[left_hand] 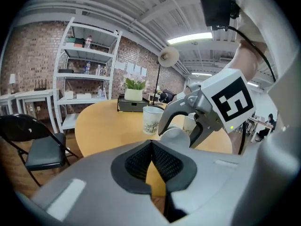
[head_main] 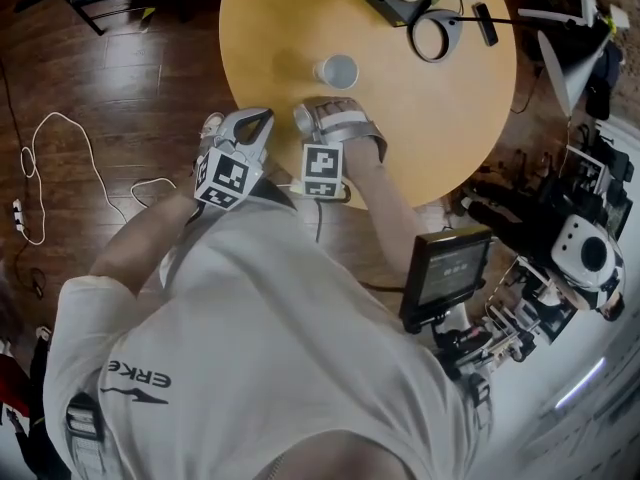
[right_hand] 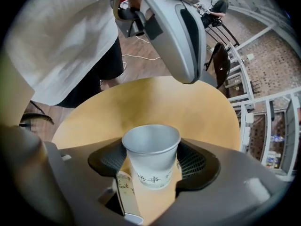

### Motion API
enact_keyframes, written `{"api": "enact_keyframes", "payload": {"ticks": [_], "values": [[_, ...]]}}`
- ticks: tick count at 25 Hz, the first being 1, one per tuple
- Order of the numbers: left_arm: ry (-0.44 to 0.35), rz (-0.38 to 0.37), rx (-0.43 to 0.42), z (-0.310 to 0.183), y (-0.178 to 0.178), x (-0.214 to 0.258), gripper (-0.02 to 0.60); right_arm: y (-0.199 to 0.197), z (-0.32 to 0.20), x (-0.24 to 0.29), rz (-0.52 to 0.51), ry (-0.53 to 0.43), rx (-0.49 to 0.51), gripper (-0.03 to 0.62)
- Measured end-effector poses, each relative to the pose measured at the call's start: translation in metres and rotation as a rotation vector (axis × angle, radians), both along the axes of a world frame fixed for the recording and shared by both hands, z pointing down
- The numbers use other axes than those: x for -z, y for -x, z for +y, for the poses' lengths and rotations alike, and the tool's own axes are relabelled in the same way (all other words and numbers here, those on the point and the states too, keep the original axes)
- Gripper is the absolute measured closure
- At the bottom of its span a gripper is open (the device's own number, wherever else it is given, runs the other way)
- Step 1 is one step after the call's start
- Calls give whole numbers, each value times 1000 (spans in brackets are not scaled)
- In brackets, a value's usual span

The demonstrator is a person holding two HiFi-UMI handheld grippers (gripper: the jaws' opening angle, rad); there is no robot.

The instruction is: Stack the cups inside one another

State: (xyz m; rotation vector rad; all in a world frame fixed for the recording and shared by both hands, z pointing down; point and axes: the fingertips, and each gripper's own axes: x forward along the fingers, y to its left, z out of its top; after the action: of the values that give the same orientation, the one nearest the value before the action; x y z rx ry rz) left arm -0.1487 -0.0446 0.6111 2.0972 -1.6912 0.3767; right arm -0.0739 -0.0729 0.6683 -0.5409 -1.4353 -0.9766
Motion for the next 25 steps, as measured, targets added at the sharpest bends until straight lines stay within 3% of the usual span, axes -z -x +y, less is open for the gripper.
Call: {"api": "enact_keyframes", "payload": {"ticks": [8, 13, 19, 25], "values": [[-12, -23, -13, 3, 3, 18, 580, 22, 9, 34, -218, 77, -188, 250], [-26, -33, -25, -3, 2, 25, 580, 30, 0, 58, -415, 143, -403, 251], [-83, -35, -13, -19, 10, 40, 580, 31, -23, 98, -725, 238, -728, 252], [-167, -45, -79, -35, -10, 81, 580, 13, -45, 159, -1097, 316, -1020, 252]]}}
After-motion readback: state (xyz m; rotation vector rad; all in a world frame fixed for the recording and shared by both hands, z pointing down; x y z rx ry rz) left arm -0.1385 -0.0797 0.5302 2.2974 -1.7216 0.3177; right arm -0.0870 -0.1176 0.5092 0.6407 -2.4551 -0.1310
